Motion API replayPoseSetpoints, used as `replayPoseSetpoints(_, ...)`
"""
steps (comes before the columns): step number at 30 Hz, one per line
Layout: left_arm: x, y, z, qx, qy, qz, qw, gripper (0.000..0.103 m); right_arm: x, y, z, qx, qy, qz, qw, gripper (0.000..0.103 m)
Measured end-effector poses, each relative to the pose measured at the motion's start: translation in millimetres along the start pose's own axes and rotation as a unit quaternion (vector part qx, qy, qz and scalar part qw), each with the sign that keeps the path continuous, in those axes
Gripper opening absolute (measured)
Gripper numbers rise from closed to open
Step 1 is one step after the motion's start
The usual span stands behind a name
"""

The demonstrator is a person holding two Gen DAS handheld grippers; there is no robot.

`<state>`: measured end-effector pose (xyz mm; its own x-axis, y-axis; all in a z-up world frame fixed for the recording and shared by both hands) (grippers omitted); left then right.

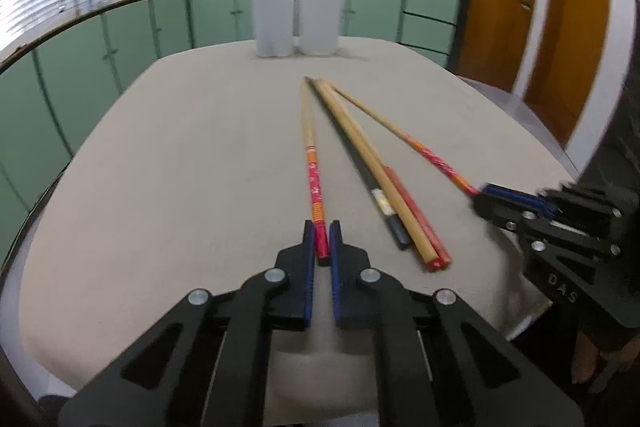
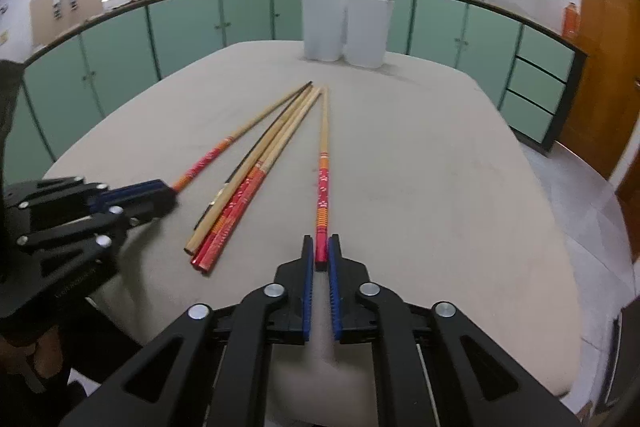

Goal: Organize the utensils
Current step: 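Grasp a red-patterned chopstick with the right tool while the left tool grasps another, then lift both red-patterned chopsticks and carry them toward the white cup holder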

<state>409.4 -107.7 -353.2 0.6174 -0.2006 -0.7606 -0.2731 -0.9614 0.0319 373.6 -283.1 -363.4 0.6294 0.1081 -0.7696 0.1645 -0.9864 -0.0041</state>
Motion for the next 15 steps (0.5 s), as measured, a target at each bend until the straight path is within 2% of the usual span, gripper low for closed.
replayPoseSetpoints(4,-2.9,-13.6,2.7,-0.027,0.0,-0.004,0.9996,0.005,-1.9,5.6,1.1,0.027,0.002,0.013,1.0,0.006)
replayPoseSetpoints(8,-8.2,-14.9,7.3,-0.028,0.0,-0.016,0.9995,0.005,-1.8,8.9,0.9,0.034,-0.004,0.014,0.999,0.006)
replayPoseSetpoints(12,-10.8,-8.0,14.0,-0.012,-0.006,-0.018,0.9997,0.01,-3.9,1.3,4.5,0.014,-0.005,0.008,1.0,0.007)
replayPoseSetpoints(15,-9.0,-6.6,12.2,-0.012,-0.004,-0.009,0.9999,0.013,-2.1,-0.4,4.6,0.007,-0.003,0.013,1.0,0.007)
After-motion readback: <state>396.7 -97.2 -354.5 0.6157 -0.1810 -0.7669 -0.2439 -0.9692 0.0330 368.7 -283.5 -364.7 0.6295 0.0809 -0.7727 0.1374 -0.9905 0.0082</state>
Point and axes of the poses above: each gripper's, at about its wrist camera, not at the fingertips, and x roughly the way its jaws point, y to its right, z to its underside, the point moved 8 cm from there along x, roughly the way its jaws point, and after that the axes turned 8 degrees about -y, right-handed, at the moved point
